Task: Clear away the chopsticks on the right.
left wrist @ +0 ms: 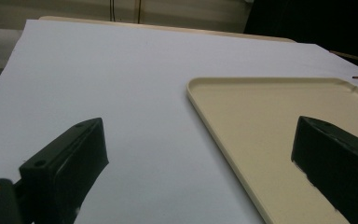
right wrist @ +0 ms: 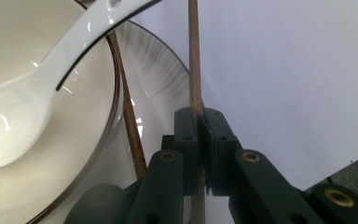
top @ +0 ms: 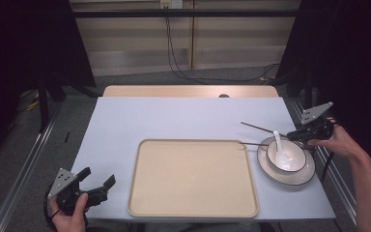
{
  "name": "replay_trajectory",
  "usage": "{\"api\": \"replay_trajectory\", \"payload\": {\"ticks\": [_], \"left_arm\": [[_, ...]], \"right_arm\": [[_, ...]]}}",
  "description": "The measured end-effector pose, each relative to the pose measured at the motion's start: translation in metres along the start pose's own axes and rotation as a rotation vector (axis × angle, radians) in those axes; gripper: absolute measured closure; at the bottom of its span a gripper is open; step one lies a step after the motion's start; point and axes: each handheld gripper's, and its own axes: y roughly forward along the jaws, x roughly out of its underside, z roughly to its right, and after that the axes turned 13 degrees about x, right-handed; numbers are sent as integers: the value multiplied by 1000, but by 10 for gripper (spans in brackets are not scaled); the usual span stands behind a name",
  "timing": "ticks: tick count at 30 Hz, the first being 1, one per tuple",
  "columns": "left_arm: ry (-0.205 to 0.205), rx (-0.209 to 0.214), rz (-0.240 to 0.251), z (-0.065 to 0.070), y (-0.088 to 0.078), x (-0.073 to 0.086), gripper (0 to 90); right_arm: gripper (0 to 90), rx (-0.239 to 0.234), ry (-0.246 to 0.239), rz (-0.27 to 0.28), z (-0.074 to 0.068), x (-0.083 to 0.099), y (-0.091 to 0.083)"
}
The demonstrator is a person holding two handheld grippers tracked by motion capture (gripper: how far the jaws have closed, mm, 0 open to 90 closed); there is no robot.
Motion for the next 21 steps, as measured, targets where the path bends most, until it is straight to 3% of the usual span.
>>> {"api": "replay_trajectory", "payload": {"ticks": [3, 9, 12, 14, 15, 16, 20, 21], "left_arm": [[1, -2, 2, 0, 0, 0, 33], [0, -8, 4, 0, 0, -1, 33], [-1, -10, 7, 0, 0, -1, 34], [-3, -5, 7, 0, 0, -1, 35], [-2, 4, 5, 0, 0, -1, 35], [-2, 1, 7, 0, 0, -1, 36], [-6, 1, 10, -1, 1, -1, 36], [-7, 5, 11, 0, 1, -1, 36]], "right_arm": [[857, 25, 25, -6, -2, 2, -7], [856, 14, 107, 23, -4, 6, -17], [857, 35, 126, 17, -7, 6, -20], [857, 32, 174, 22, -8, 8, -27], [857, 32, 174, 22, -8, 8, -27], [857, 49, 218, 23, -10, 9, -32], [857, 68, 267, 27, -14, 12, -40], [857, 78, 299, 39, -18, 15, -46]]}}
